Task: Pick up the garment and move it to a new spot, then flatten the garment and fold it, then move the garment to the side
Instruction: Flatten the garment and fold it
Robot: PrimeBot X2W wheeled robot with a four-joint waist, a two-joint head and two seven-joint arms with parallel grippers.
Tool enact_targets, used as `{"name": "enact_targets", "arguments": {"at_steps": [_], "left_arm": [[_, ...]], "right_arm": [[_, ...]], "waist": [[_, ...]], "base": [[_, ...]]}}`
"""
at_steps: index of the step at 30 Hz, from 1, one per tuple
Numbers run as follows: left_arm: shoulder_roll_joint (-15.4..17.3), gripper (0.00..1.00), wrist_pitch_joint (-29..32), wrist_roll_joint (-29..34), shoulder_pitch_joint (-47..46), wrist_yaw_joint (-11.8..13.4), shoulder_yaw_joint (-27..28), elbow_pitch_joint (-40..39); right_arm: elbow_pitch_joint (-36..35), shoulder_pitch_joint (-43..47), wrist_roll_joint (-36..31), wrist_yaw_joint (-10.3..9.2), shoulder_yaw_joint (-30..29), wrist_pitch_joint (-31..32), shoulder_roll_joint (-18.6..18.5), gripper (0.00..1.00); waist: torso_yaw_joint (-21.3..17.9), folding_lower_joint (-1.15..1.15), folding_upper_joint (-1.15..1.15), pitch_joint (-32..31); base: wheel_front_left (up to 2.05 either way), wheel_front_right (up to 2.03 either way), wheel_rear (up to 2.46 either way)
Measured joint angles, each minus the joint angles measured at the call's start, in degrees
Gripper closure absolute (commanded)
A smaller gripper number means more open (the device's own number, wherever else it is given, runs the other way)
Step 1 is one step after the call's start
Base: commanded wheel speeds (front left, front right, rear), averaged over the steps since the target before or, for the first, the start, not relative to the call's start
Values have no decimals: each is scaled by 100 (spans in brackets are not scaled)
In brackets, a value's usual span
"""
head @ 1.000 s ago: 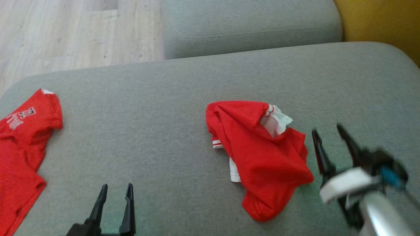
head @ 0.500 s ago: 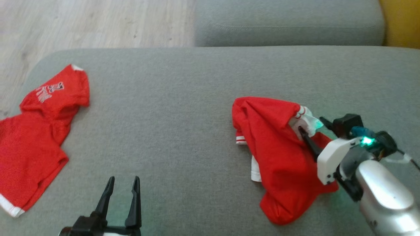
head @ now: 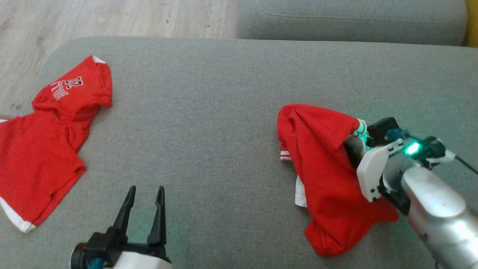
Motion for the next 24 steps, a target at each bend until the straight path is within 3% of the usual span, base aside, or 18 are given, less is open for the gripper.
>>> {"name": "enact_targets", "arguments": {"at_steps": [5,11,24], "left_arm": [[0,0,0,-85,-4,52,-27,-1],[0,0,0,-86,-3,101,-25,-14],[0,0,0,-297,79,197,-199,-38]], "right_arm": [[-180,-445,158,0,244,-40,-241,100],[-1060,-1359,113,0,503,-130,-454,100],[-2894,-2515,9,0,888,604,-587,100]], "waist": [[-68,0,0,-32],[-210,0,0,-144],[-259,-1,0,-471]], "base": [[0,0,0],[0,0,0],[0,0,0]]}}
